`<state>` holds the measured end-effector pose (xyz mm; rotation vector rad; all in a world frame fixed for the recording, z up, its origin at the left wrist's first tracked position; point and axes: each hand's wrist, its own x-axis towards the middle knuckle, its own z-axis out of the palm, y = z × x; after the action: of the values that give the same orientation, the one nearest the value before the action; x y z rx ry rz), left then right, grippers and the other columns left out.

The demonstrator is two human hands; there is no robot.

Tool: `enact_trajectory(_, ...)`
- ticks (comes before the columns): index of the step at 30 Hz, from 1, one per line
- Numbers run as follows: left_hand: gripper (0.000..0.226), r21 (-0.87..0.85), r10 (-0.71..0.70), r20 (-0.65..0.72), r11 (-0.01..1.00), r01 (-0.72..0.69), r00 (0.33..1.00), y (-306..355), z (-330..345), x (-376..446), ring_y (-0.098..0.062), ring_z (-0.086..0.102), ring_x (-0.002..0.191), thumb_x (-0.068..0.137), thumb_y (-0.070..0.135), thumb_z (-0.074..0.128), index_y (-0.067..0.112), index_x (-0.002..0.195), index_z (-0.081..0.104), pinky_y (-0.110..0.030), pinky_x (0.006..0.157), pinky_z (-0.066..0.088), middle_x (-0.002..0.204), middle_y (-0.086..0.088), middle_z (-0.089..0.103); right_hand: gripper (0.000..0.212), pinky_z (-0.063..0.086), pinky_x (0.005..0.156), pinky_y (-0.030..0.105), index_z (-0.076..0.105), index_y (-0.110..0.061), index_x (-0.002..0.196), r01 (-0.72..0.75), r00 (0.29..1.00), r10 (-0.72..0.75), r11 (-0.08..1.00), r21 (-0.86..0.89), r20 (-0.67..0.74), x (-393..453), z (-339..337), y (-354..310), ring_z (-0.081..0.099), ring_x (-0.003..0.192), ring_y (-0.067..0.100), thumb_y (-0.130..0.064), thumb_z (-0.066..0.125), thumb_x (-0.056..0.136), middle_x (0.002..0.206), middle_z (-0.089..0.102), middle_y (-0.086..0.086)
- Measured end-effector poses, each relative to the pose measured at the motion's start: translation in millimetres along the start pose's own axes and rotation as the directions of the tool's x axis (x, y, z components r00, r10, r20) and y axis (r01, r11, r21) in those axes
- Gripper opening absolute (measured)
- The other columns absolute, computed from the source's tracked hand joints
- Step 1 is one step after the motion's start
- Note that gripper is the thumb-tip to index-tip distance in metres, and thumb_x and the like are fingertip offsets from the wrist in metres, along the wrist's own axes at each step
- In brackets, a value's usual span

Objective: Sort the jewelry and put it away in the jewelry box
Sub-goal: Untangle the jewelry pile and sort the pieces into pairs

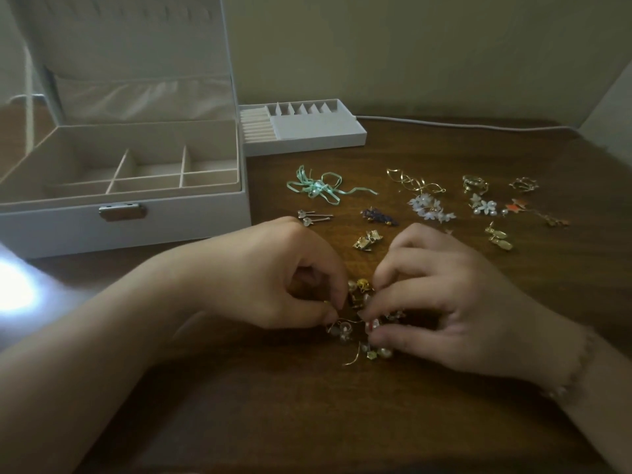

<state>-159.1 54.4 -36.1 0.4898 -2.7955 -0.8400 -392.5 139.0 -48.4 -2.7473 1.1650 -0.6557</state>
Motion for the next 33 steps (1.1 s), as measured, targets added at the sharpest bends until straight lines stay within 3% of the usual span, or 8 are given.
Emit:
enact_trajectory(6, 0.008, -0.014, -0.001, -0.060, 1.000, 0.000, 0.998, -6.5, 0.3, 0.5, -0.008, 0.068, 0.078, 0.087, 0.014, 0.076, 0.019, 0.093, 0.076, -0.010, 0.067, 0.047, 0.085, 0.014, 0.068, 0.013, 0.043, 0.085, 0.035, 0.075, -0.027, 0.084, -0.050, 0.997, 0.058, 0.987, 0.151, -0.046, -2.0, -3.9, 2.4, 0.053, 0.101, 0.017, -0.038, 0.069, 0.084, 0.092, 0.062, -0.016)
enact_trajectory(9, 0.009, 0.068, 0.021, -0.216, 0.998, -0.007, 0.976, -10.7, 5.1, 3.0, -0.013, 0.064, 0.078, 0.090, 0.018, 0.072, 0.021, 0.098, 0.075, -0.023, 0.066, 0.050, 0.085, 0.016, 0.063, 0.010, 0.048, 0.083, 0.034, 0.071, -0.020, 0.079, -0.144, 0.946, 0.264, 0.861, 0.487, -0.186, -9.7, -17.0, 13.1, 0.063, 0.093, 0.022, -0.026, 0.065, 0.084, 0.092, 0.070, -0.004)
enact_trajectory(13, 0.028, 0.099, 0.043, -0.262, 0.995, -0.017, 0.964, -9.9, 14.6, 9.5, -0.015, 0.061, 0.111, 0.094, 0.031, 0.066, 0.021, 0.120, 0.070, -0.038, 0.090, 0.053, 0.117, 0.006, 0.062, 0.009, 0.047, 0.049, 0.028, 0.068, -0.019, 0.076, -0.224, 0.816, 0.547, 0.596, 0.771, -0.186, -16.2, -32.1, 27.6, 0.064, 0.066, 0.024, -0.021, 0.067, 0.085, 0.085, 0.072, 0.012)
enact_trajectory(17, 0.054, 0.116, 0.069, -0.072, 0.991, -0.060, 0.995, -2.2, 22.8, 12.1, -0.008, 0.035, 0.145, 0.095, 0.047, 0.061, 0.026, 0.144, 0.052, -0.039, 0.114, 0.039, 0.153, 0.012, 0.043, 0.014, 0.043, 0.042, 0.021, 0.069, -0.020, 0.082, -0.394, 0.826, 0.545, 0.743, 0.542, -0.145, -30.1, -36.4, 23.2, 0.057, 0.050, 0.012, -0.033, 0.064, 0.083, 0.071, 0.066, 0.015)
enact_trajectory(21, 0.076, 0.143, 0.083, 0.014, 0.986, -0.084, 0.996, 3.1, 27.1, 13.3, 0.000, 0.026, 0.147, 0.087, 0.060, 0.066, 0.032, 0.152, 0.038, -0.029, 0.120, 0.030, 0.157, 0.020, 0.035, 0.012, 0.048, 0.062, 0.011, 0.064, -0.039, 0.090, -0.402, 0.873, 0.423, 0.906, 0.134, -0.242, -55.3, -27.7, 5.8, 0.065, 0.080, 0.006, -0.047, 0.056, 0.090, 0.091, 0.068, -0.012)
enact_trajectory(24, 0.080, 0.094, 0.031, 0.022, 0.995, -0.033, 0.999, -1.9, 20.3, 9.2, 0.000, 0.030, 0.145, 0.081, 0.060, 0.071, 0.034, 0.150, 0.039, -0.026, 0.118, 0.031, 0.151, 0.022, 0.040, 0.014, 0.049, 0.060, 0.010, 0.063, -0.042, 0.096, -0.390, 0.848, 0.435, 0.899, 0.200, -0.302, -68.6, -24.1, 2.8, 0.067, 0.080, 0.005, -0.050, 0.052, 0.092, 0.092, 0.068, -0.014)
enact_trajectory(28, 0.046, 0.103, 0.033, -0.094, 0.994, -0.023, 0.995, -4.3, 18.9, 11.2, -0.011, 0.047, 0.132, 0.091, 0.047, 0.067, 0.028, 0.132, 0.060, -0.036, 0.107, 0.044, 0.133, 0.016, 0.056, 0.014, 0.048, 0.051, 0.016, 0.064, -0.042, 0.095, -0.355, 0.815, 0.464, 0.873, 0.335, -0.347, -70.0, -26.7, 6.4, 0.066, 0.068, 0.012, -0.052, 0.054, 0.093, 0.084, 0.070, -0.007)
enact_trajectory(33, 0.019, 0.175, 0.121, -0.267, 0.982, -0.076, 0.956, 2.1, 29.0, 20.4, -0.010, 0.055, 0.109, 0.090, 0.039, 0.070, 0.026, 0.102, 0.078, -0.032, 0.095, 0.047, 0.108, 0.013, 0.065, 0.011, 0.049, 0.052, 0.018, 0.066, -0.038, 0.093, -0.325, 0.818, 0.447, 0.878, 0.351, -0.363, -60.6, -29.9, 2.2, 0.066, 0.067, 0.013, -0.046, 0.059, 0.093, 0.079, 0.069, -0.006)
